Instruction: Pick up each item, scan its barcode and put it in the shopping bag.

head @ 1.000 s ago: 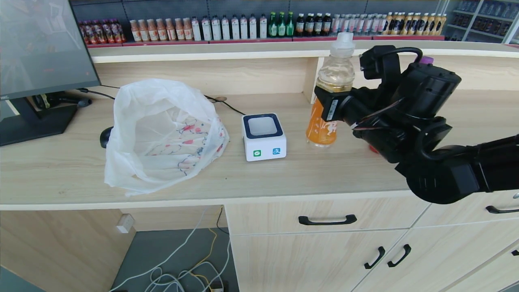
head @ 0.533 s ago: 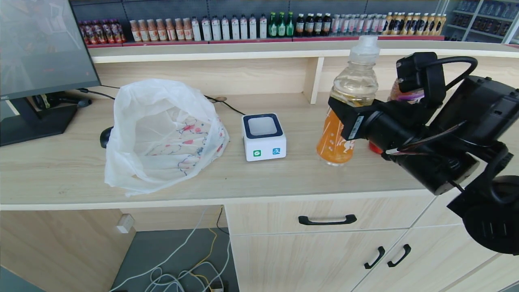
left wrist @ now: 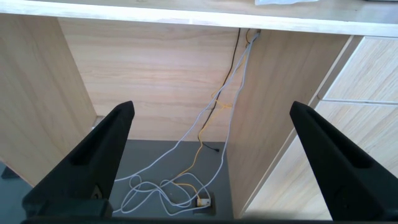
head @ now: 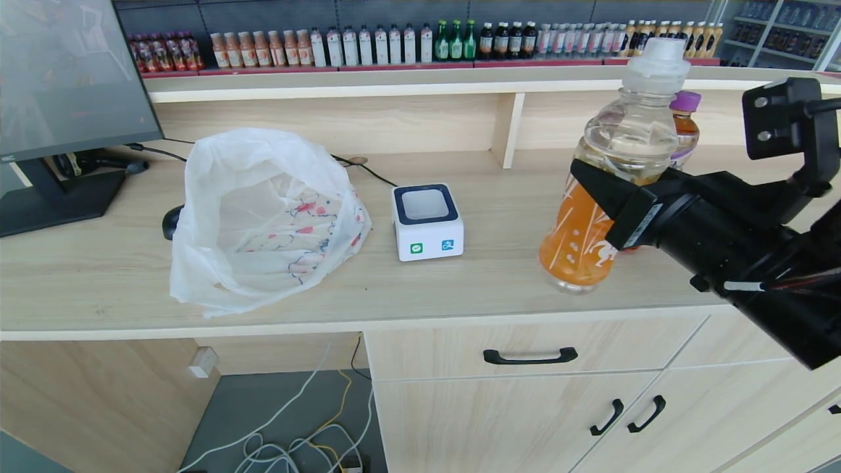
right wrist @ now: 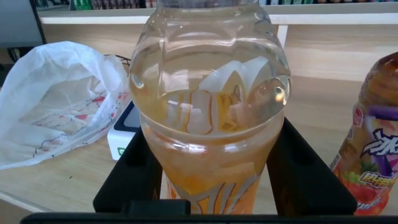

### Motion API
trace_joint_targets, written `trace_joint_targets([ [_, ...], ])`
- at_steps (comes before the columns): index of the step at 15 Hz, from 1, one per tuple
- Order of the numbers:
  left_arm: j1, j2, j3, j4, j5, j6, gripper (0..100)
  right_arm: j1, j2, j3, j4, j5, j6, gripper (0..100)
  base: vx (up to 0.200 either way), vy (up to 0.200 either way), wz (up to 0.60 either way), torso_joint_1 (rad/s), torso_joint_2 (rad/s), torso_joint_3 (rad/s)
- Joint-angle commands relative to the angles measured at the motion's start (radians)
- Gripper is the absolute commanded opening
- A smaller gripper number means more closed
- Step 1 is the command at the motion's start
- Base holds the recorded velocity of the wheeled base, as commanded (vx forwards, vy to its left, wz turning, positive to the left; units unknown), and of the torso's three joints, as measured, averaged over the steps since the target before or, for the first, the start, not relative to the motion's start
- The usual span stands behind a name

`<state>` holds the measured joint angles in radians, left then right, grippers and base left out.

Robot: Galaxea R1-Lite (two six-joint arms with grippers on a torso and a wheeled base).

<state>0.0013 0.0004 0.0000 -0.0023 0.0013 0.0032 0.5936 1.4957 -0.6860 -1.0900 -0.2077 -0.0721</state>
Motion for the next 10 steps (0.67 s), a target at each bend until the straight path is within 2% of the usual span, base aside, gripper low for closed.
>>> trace_joint_targets([
  [1, 0.000, 0.000, 0.000, -0.001, 0.000, 0.000, 100, 0.002, -0.052, 0.042, -0.013, 0.001, -0.002, 0, 0.000, 0.000, 0.00, 0.000, 0.00, 0.000],
  [4, 0.000, 0.000, 0.000, -0.001, 0.000, 0.000, 100, 0.002, -0.104, 0.120, -0.030, -0.001, -0.021, 0, 0.000, 0.000, 0.00, 0.000, 0.00, 0.000],
  [7, 0.000, 0.000, 0.000, -0.001, 0.000, 0.000, 100, 0.003, -0.146, 0.187, -0.068, 0.001, -0.100, 0, 0.000, 0.000, 0.00, 0.000, 0.00, 0.000],
  [10, 0.000, 0.000, 0.000, -0.001, 0.000, 0.000, 100, 0.083, -0.157, 0.279, -0.145, -0.001, -0.213, 0, 0.000, 0.000, 0.00, 0.000, 0.00, 0.000],
])
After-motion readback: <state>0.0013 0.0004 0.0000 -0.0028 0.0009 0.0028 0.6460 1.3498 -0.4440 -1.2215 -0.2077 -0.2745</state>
